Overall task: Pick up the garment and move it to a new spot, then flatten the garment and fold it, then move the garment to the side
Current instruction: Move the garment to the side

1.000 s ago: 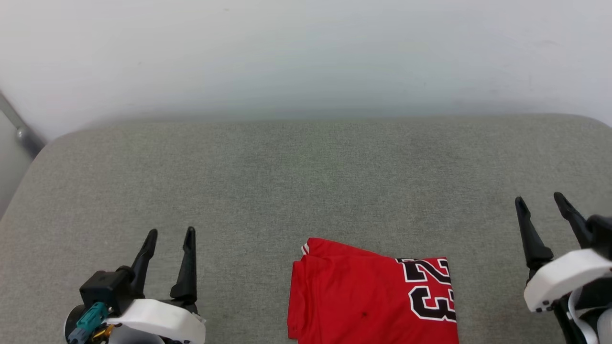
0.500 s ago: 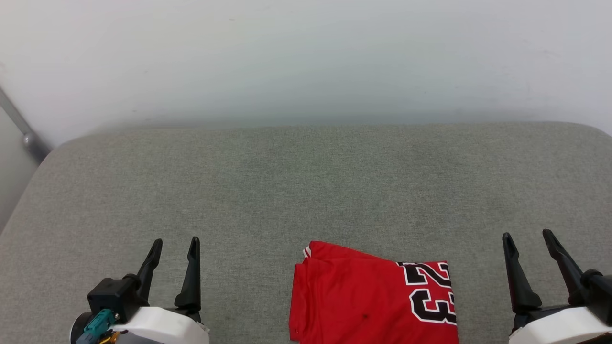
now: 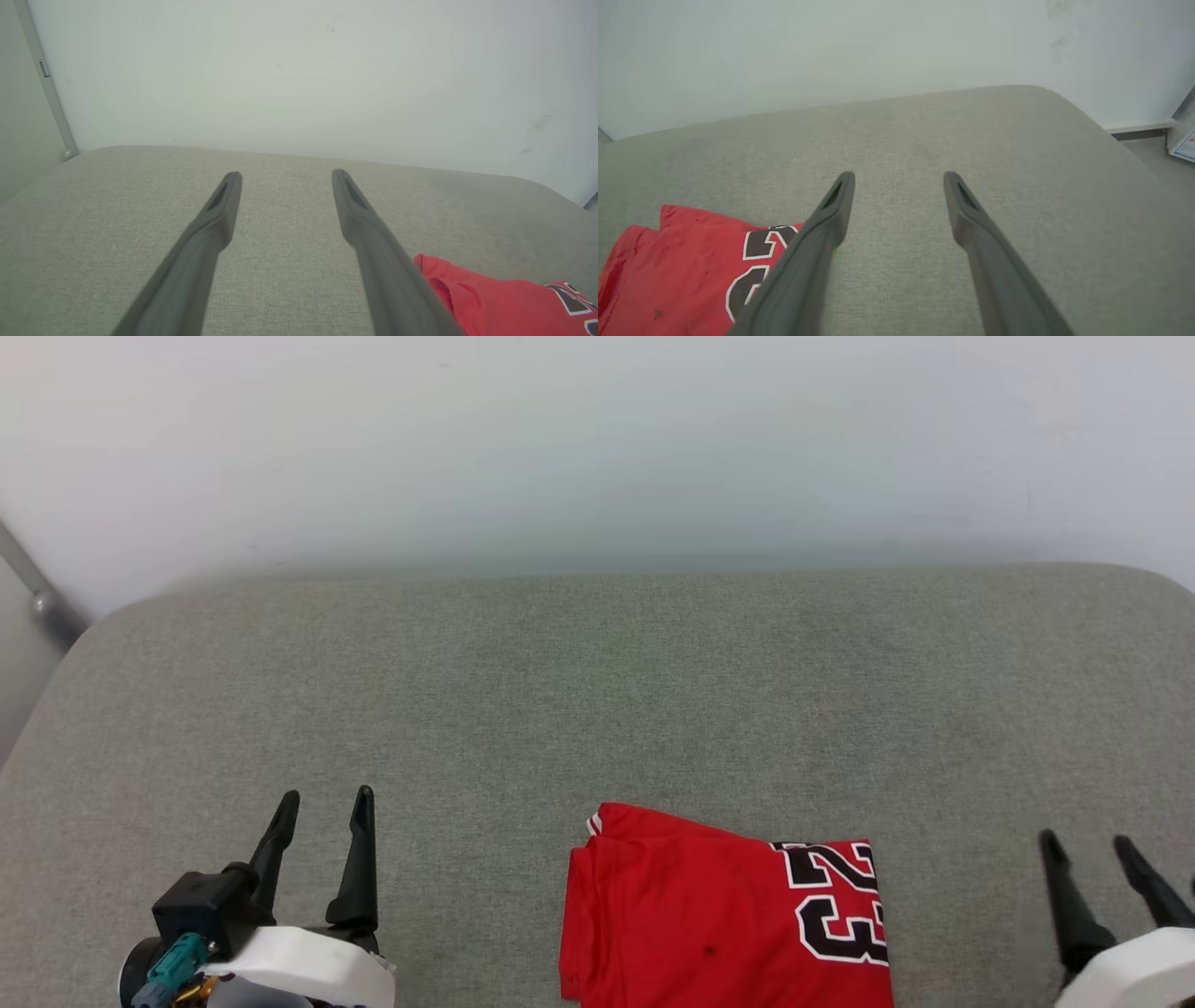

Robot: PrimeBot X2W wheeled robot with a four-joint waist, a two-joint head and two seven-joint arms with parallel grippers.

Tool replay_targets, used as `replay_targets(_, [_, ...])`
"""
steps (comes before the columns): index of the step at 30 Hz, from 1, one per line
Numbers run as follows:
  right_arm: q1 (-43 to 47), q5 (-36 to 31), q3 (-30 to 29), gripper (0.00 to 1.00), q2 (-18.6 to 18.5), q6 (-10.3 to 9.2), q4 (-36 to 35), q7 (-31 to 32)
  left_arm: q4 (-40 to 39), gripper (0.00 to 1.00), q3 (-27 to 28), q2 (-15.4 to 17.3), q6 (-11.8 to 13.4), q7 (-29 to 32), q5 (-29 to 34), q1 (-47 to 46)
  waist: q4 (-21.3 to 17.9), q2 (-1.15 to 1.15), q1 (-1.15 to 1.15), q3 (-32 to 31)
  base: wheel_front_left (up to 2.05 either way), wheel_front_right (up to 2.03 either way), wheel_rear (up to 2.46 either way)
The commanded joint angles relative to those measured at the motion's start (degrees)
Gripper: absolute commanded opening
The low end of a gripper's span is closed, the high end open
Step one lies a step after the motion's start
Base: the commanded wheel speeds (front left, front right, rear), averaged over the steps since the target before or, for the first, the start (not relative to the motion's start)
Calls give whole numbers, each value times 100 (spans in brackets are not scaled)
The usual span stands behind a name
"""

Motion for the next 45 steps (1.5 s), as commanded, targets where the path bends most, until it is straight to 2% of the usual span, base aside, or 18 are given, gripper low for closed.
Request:
replay_targets(1, [-118,136,-235,100,-85,-5,130,267,-42,100,40,28,34,-34,40,-57,-18,0,0,38,0,0,0])
replay_targets(5, [-347,595,-936,100,-312,-5,621,1344,-168,100,141,42,65,-65,95,-141,44,0,0,201,0,0,0])
replay_targets(10, [-665,1278,-1317,100,-653,-4,1291,2948,-264,100,259,-12,56,-84,152,-254,173,0,0,408,0,0,0])
replay_targets(14, [-1037,1825,-1452,100,-424,-4,1672,4179,-298,100,295,-26,-13,-99,229,-357,308,0,0,553,0,0,0])
replay_targets(16, [-1225,2176,-1410,100,-176,-2,1729,4635,-296,100,290,-52,-25,-101,264,-432,400,0,0,636,0,0,0])
replay_targets(21, [-1445,2943,-1102,100,123,-4,1843,5226,-283,100,263,-159,-95,-108,336,-609,615,0,0,858,0,0,0])
replay_targets(25, [-1574,3354,-755,100,165,-4,2123,5115,-221,100,243,-213,-154,-110,368,-701,732,0,0,994,0,0,0])
replay_targets(27, [-1580,3307,-566,100,174,-5,2343,4989,-193,100,231,-240,-179,-112,385,-738,768,0,0,1039,0,0,0])
replay_targets(28, [-1591,3323,-484,50,176,-8,2472,4954,-170,100,229,-247,-187,-112,392,-747,783,0,0,1044,0,0,0])
replay_targets(29, [-1604,3392,-430,28,189,-8,2577,4897,-150,100,229,-252,-200,-112,397,-754,794,0,0,1044,0,0,0])
replay_targets(30, [-1623,3413,-354,0,203,-8,2659,4879,-135,100,227,-264,-213,-112,394,-763,802,0,0,1042,0,0,0])
replay_targets(37, [-1756,3530,47,0,67,-6,2614,4629,-37,100,219,-278,-227,-114,404,-658,709,0,0,886,0,0,0])
replay_targets(41, [-1782,3123,651,0,-394,-4,2268,4338,-16,100,200,-254,-241,-111,394,-582,532,0,0,698,0,0,0])
replay_targets(45, [-1851,2546,1245,0,-818,-4,2056,4023,-54,100,212,-202,-196,-87,387,-474,188,0,0,508,0,0,0])
